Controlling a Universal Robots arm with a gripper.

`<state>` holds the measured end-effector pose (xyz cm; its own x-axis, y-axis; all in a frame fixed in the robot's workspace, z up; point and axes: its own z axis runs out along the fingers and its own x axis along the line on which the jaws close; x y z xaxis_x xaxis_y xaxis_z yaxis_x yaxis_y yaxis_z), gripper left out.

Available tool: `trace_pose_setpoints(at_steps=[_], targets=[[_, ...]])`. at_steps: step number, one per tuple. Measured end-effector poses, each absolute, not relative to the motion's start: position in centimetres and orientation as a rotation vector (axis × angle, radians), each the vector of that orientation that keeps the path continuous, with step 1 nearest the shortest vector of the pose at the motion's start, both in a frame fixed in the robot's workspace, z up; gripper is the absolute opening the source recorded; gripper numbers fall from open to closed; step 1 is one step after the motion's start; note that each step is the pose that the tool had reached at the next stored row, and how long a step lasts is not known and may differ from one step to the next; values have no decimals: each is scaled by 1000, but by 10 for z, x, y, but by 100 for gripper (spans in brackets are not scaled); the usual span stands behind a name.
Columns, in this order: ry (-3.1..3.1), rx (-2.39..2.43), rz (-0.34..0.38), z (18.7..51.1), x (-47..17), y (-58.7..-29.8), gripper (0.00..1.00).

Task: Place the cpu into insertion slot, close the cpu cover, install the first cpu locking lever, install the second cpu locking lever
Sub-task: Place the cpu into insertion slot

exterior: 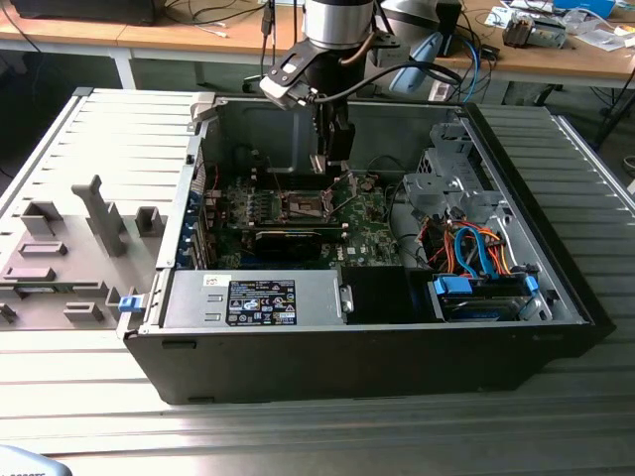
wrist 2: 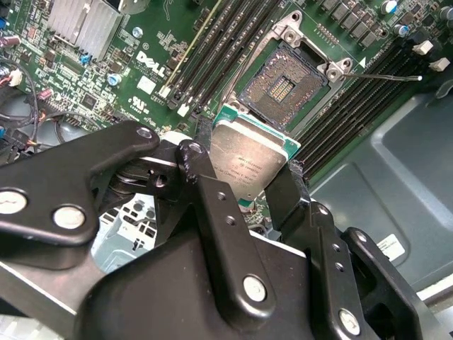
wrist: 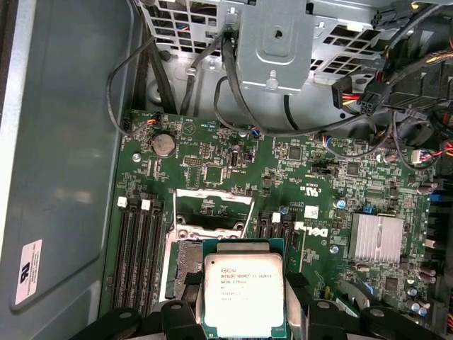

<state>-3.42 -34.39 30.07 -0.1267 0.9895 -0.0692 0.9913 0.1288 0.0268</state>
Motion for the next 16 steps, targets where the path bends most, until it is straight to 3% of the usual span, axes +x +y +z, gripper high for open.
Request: trace_pose_setpoints(at_steps=[16], targets=[[2299,2037,-40,300,-34,-344,55]])
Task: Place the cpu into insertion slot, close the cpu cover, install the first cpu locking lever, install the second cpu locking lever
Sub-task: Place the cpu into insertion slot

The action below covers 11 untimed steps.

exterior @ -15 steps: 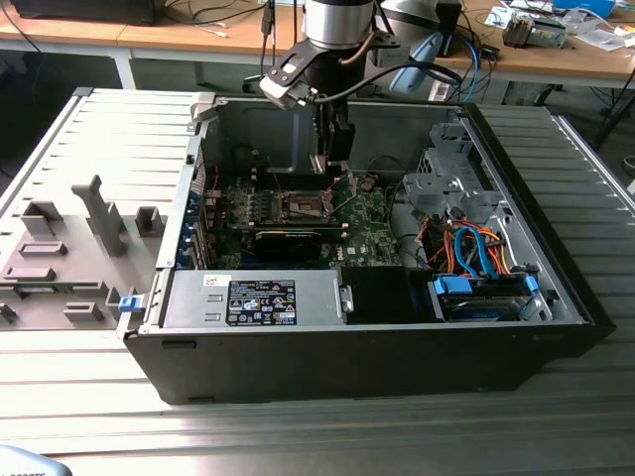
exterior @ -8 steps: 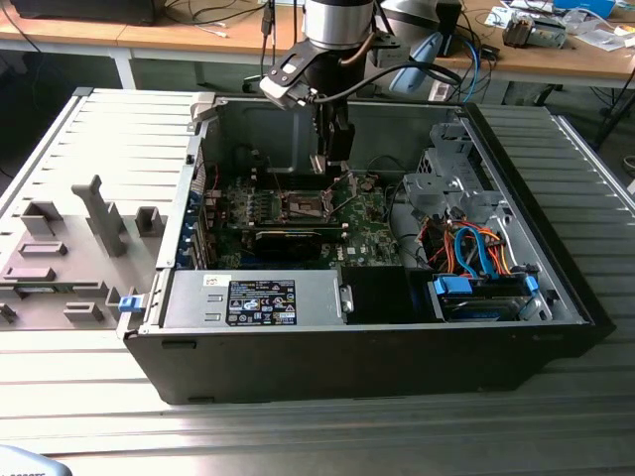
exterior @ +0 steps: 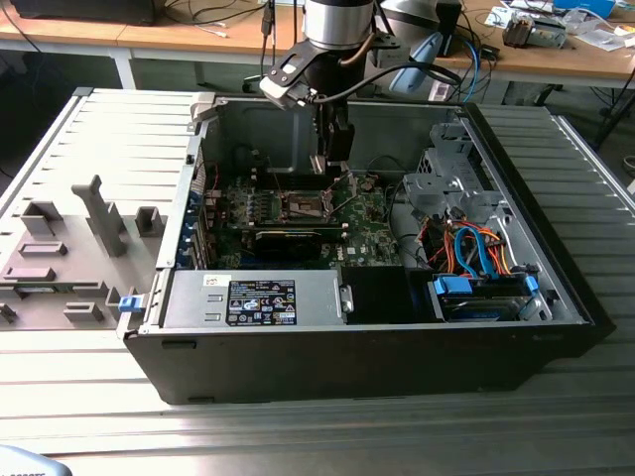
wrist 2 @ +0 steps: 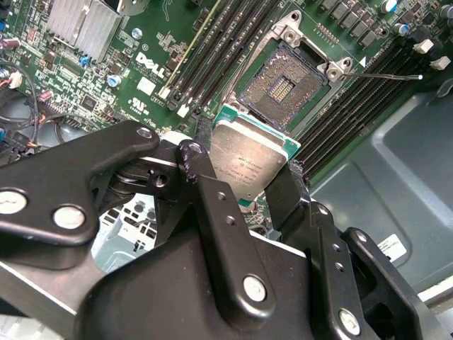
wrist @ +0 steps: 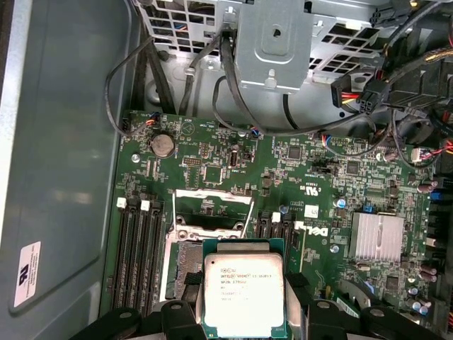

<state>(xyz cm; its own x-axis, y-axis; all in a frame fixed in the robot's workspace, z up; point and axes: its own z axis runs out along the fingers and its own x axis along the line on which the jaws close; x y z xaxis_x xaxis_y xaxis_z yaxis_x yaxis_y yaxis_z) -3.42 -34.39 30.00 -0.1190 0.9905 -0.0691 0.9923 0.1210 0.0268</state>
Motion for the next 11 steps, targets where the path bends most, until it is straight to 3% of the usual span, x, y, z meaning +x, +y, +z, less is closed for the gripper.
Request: trace_pose_setpoints(at_steps=[11], targets=[[2293,2044,-40,299,-34,-344,55]])
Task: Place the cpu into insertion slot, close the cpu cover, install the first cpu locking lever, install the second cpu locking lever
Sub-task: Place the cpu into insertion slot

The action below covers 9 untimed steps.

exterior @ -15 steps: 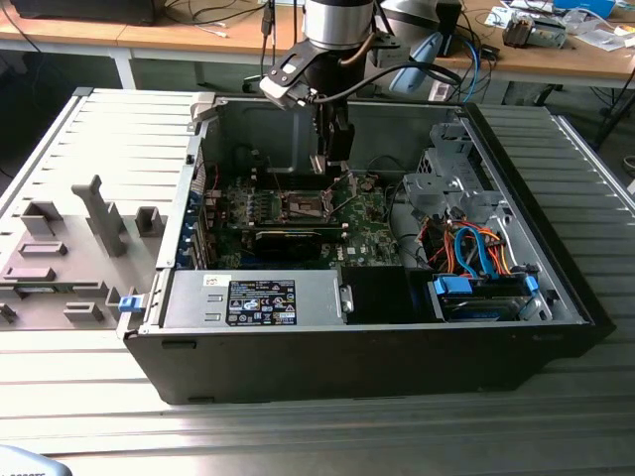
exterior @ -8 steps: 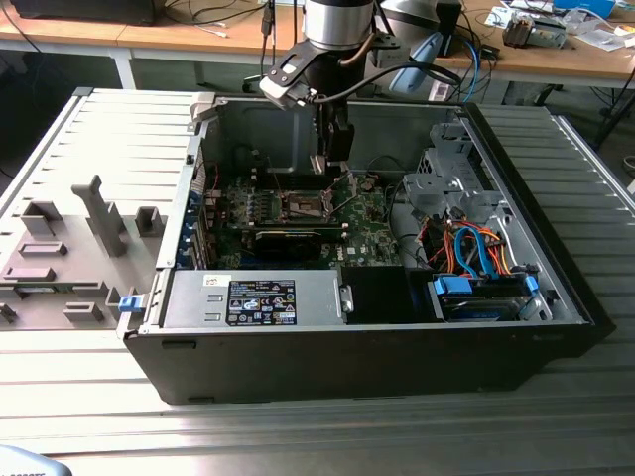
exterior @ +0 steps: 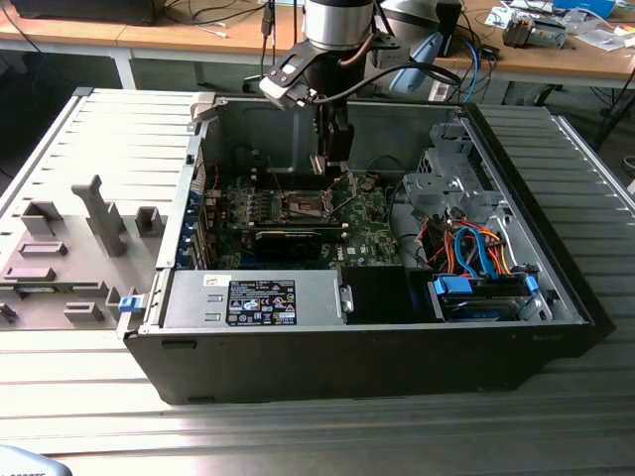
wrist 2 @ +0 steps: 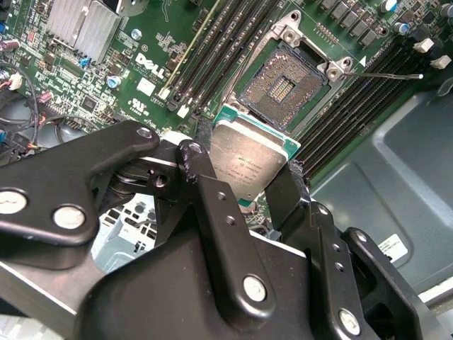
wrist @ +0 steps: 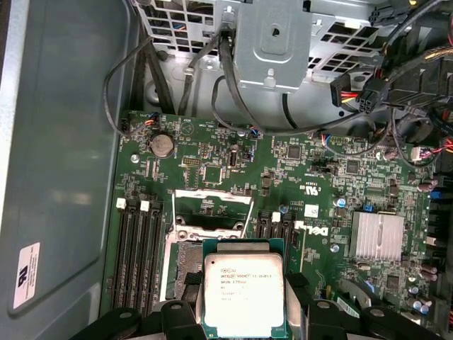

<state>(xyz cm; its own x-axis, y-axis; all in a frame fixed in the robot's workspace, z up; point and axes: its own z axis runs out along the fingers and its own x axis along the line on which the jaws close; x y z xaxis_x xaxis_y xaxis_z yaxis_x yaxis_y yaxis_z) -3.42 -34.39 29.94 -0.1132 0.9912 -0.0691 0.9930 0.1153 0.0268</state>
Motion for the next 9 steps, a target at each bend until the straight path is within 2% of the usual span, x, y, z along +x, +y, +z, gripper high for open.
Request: trace_pose_setpoints(at_steps=[9], targets=[[2286,2053,-40,299,-34,-344,55]])
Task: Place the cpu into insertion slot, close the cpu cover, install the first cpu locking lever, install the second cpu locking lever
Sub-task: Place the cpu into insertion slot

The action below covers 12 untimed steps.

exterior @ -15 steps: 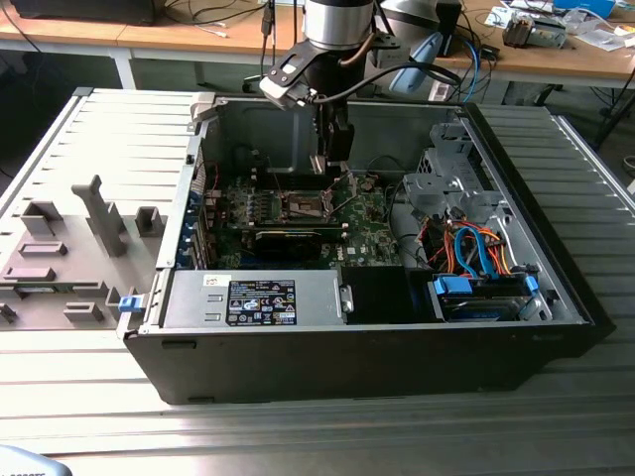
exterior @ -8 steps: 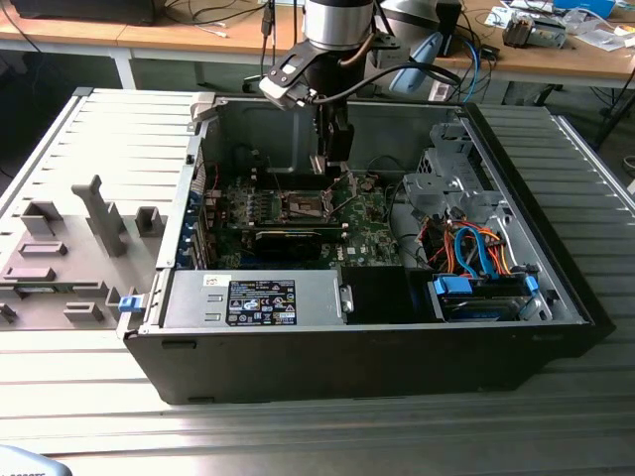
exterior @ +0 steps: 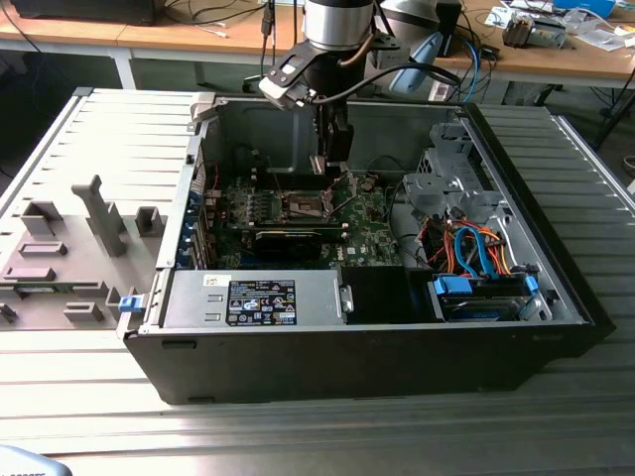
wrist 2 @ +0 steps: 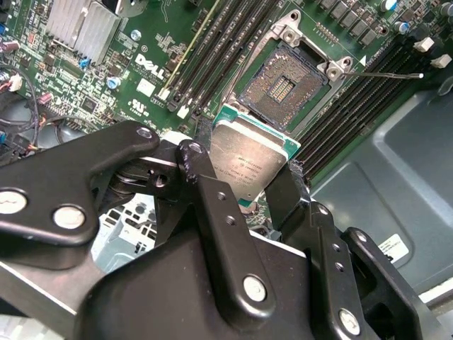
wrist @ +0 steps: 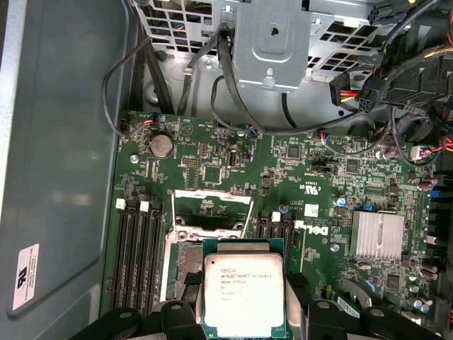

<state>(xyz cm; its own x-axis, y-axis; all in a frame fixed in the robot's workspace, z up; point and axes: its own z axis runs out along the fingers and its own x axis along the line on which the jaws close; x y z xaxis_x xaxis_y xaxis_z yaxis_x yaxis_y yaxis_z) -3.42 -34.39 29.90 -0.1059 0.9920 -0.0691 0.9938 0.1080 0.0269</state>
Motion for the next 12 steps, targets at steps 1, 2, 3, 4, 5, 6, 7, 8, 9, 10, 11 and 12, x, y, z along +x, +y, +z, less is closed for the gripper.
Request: trace_pose_setpoints(at_steps=[1,2,3,4,5,6,7,8,9,10,11,12], targets=[[2284,2055,-40,299,-34,-344,55],[2282,2057,-41,299,-34,-344,55],[2280,2059,-41,299,-34,-344,55],[2278,2061,-41,299,-34,-344,55],[2275,2064,-41,299,-34,-344,55],[2273,2066,-41,299,-34,-344,55],[2270,2070,-41,299,-34,-344,55],[2268,2072,-41,299,-34,-344,55],[2266,2074,-41,299,-34,-344,55],[2263,2077,-41,298,-34,-344,55],[2261,2080,-42,298,-34,-344,55],[2260,2081,-42,299,-34,-344,55]])
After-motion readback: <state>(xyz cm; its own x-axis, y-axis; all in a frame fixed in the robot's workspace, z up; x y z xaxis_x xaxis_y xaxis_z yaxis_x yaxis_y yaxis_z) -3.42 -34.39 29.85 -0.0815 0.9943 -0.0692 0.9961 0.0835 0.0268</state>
